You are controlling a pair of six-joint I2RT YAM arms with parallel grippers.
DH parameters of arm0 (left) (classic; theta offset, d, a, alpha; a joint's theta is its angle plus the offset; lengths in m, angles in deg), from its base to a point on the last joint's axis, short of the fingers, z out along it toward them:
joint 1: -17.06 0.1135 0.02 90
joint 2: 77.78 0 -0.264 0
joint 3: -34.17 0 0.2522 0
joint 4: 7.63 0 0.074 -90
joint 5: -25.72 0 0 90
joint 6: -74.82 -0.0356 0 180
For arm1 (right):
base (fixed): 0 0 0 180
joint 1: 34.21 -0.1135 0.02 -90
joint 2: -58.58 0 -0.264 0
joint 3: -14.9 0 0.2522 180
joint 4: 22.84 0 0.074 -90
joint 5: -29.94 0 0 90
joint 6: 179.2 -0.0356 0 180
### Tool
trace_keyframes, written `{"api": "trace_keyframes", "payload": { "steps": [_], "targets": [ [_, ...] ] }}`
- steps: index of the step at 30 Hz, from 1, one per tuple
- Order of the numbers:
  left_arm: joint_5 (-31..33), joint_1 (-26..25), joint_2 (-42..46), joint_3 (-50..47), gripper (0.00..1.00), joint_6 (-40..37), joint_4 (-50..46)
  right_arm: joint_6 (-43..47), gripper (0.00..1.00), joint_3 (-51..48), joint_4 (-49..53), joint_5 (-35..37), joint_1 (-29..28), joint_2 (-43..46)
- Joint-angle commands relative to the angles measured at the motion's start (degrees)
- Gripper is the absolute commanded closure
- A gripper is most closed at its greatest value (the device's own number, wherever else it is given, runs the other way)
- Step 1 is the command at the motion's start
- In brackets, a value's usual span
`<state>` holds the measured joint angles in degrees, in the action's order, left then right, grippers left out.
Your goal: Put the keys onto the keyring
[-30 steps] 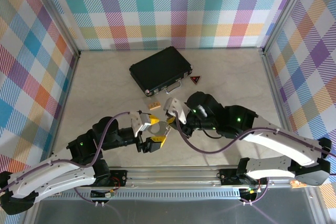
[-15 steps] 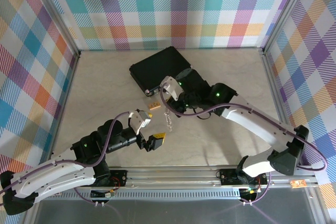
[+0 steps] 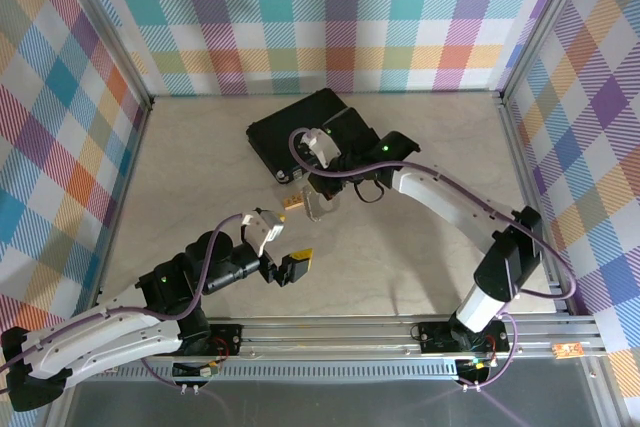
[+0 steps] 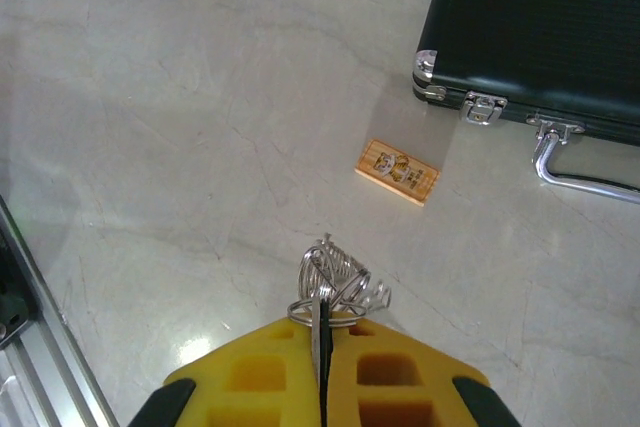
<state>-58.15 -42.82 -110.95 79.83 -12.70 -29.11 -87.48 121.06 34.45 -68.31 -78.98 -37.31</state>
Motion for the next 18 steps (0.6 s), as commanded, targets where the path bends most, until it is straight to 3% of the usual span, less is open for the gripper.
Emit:
{"api": "trace_keyframes", "payload": {
  "steps": [1,18],
  "targets": [
    [0.99,0.02,1.00,-0.71,0.00,1.62,1.05,-1.38,1.00,2.56,-1.25,-3.76,0.65,-1.50],
    [8.20,-0.02,4.78,-1.40,0.00,1.31,-0.01,-2.90,1.00,-1.23,-3.51,-6.60,1.35,-4.25]
  ]
}}
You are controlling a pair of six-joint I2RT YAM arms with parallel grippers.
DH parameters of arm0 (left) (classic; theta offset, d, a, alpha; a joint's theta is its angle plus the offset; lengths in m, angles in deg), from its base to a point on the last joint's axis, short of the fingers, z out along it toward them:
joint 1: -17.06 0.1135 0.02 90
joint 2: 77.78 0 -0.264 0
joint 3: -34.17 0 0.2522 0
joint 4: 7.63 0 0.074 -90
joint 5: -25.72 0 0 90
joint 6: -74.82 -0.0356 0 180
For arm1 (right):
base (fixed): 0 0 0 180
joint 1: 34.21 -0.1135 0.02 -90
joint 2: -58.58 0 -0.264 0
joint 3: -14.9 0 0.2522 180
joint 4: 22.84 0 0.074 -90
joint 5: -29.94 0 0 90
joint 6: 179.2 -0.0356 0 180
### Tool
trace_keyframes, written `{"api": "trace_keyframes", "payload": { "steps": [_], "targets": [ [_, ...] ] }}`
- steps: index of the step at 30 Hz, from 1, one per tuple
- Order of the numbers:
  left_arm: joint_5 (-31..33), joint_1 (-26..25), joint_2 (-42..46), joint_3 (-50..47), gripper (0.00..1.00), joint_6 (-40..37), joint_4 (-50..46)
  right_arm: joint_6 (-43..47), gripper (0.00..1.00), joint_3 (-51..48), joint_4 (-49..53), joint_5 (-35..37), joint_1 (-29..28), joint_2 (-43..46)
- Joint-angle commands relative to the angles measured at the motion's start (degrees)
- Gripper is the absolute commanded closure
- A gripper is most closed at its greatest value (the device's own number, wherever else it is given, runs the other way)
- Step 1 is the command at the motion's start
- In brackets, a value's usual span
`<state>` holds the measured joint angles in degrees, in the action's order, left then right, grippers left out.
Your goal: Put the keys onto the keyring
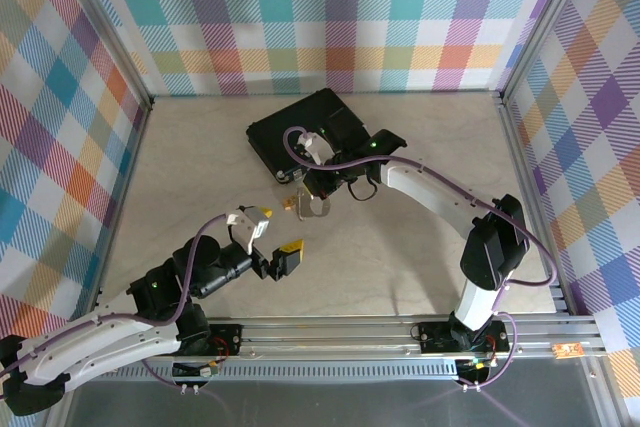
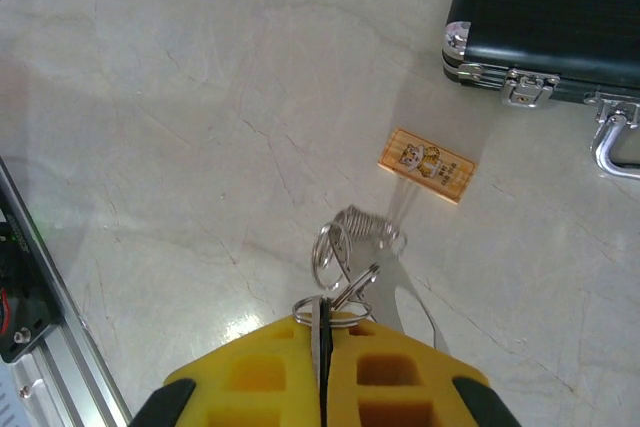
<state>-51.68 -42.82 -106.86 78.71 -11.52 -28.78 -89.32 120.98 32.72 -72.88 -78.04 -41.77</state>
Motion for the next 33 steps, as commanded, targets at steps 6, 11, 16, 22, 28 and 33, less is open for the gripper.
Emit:
{"api": "trace_keyframes", "payload": {
  "steps": [6,11,16,22,28,33],
  "targets": [
    [1.81,0.02,1.50,-0.81,0.00,0.38,-0.08,-1.89,1.00,-6.09,-2.89,-2.78,0.43,2.72],
    [2.23,-0.03,1.91,-0.81,0.00,0.38,-0.53,-3.44,1.00,-11.41,-4.35,-4.32,0.42,6.11],
    [1.71,0.02,1.65,-1.23,0.00,1.00,0.74,-5.90,1.00,-17.00,-6.64,-7.14,0.41,10.33],
    [1.55,-0.02,1.08,-1.17,0.00,0.84,1.37,-8.71,1.00,-22.46,-8.93,-9.72,0.35,13.21],
    [1.33,0.02,-0.25,-0.51,0.00,0.63,1.95,-12.51,1.00,-29.32,-13.38,-11.90,0.30,15.94],
    [1.12,-0.05,-1.67,-0.29,0.00,0.55,2.80,-14.23,1.00,-34.18,-15.59,-12.51,0.34,17.30]
  ]
}}
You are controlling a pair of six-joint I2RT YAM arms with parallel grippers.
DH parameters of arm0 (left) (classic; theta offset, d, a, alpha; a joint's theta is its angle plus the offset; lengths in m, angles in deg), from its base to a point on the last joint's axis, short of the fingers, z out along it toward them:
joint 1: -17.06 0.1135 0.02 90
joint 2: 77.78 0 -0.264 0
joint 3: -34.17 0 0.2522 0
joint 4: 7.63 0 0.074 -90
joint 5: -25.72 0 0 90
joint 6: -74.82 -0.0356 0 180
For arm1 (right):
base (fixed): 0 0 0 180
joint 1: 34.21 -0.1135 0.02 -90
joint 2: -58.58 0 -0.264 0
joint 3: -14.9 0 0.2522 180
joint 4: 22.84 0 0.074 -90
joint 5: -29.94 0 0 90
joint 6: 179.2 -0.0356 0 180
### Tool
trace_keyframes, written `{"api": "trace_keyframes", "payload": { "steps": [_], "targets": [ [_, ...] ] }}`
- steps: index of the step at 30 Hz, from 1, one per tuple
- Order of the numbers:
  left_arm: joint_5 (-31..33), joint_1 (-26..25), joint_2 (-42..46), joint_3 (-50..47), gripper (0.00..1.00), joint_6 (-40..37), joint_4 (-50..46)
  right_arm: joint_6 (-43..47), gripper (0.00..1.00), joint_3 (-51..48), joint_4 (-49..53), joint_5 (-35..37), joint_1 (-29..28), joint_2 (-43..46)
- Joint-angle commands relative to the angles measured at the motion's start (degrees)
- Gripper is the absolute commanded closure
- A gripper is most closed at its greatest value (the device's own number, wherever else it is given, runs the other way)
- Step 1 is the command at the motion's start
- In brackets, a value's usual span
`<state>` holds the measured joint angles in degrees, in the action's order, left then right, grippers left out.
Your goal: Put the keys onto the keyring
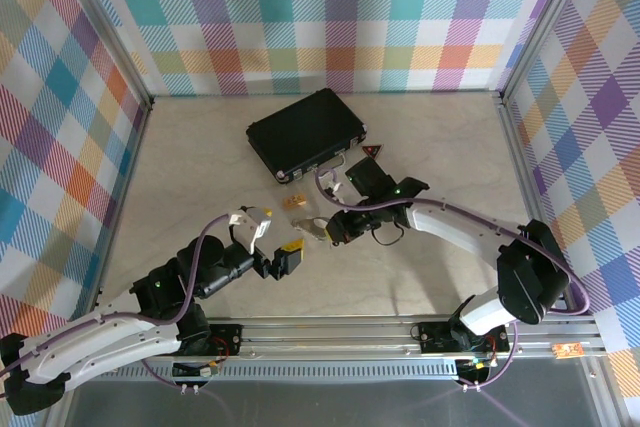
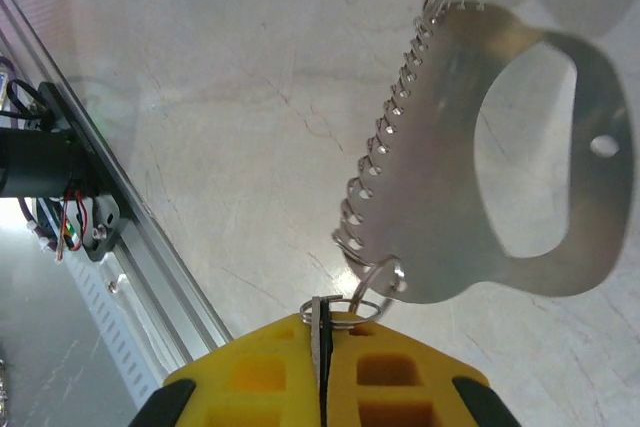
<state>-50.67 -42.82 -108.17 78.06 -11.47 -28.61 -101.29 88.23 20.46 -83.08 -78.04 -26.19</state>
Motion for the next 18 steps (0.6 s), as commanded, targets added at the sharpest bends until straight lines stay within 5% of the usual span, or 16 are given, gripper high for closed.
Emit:
{"api": "trace_keyframes", "payload": {
  "steps": [1,18],
  "targets": [
    [0.05,0.02,-0.68,0.50,0.00,0.42,2.83,-2.68,1.00,-2.36,-3.75,-2.43,0.31,1.87],
    [-0.48,0.02,-4.40,1.86,0.00,0.55,3.55,-6.87,0.98,-11.65,-12.00,-2.66,0.33,-0.02]
  ]
}}
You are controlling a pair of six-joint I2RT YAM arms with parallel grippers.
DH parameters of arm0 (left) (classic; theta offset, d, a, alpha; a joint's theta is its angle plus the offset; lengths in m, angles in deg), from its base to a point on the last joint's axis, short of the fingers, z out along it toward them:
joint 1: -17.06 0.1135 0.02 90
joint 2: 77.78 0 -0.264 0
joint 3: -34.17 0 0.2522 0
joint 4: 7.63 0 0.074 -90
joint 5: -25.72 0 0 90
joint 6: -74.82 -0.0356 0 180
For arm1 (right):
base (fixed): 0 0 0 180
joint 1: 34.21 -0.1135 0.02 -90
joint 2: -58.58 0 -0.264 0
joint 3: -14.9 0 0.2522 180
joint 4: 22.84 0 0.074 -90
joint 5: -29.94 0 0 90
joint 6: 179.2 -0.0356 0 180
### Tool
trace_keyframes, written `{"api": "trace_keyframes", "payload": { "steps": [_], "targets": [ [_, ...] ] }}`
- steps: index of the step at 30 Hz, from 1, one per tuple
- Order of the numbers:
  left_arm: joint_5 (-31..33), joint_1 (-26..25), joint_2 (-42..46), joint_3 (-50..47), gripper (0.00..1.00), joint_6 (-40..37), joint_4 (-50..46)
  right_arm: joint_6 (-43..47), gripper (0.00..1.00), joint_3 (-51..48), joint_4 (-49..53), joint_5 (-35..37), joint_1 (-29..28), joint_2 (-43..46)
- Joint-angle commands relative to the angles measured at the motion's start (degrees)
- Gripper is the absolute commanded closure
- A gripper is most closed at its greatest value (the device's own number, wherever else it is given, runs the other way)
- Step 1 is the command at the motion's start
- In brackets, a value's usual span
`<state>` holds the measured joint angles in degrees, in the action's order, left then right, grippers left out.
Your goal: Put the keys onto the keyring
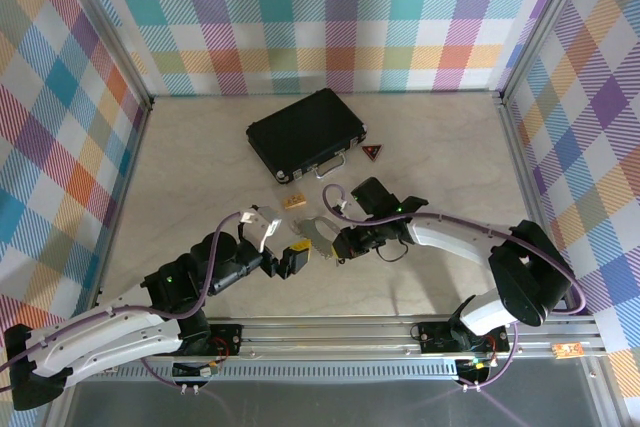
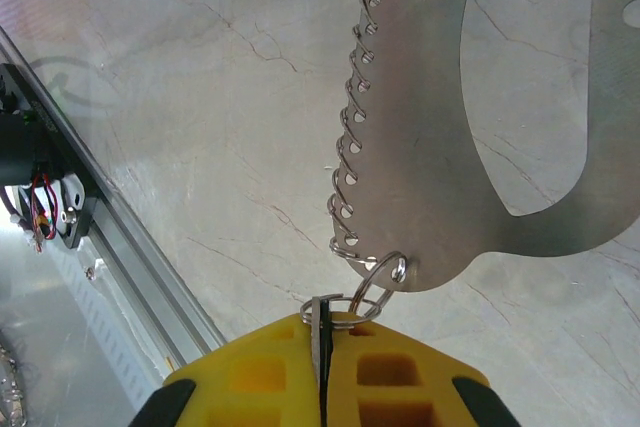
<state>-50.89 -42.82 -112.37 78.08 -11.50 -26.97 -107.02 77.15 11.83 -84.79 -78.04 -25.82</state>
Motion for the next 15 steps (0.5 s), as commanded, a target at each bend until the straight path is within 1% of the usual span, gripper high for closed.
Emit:
{"api": "trace_keyframes", "payload": {
  "steps": [1,4,10,15],
  "targets": [
    [-0.15,0.02,-0.45,1.93,0.00,0.70,1.78,-1.23,0.97,-0.63,-3.79,-0.77,0.30,-0.62],
    [-0.36,0.02,-0.97,2.38,0.00,1.10,1.28,-1.42,0.96,-0.98,-5.14,-0.84,0.32,-1.23],
    [-0.36,0.02,-1.73,2.37,0.00,2.24,1.01,-1.63,0.90,-1.41,-6.33,-0.58,0.38,-2.92],
    [0.28,0.01,-2.45,2.19,0.00,2.55,1.13,-1.76,0.87,-3.05,-6.08,0.88,0.33,-1.95]
  ]
}}
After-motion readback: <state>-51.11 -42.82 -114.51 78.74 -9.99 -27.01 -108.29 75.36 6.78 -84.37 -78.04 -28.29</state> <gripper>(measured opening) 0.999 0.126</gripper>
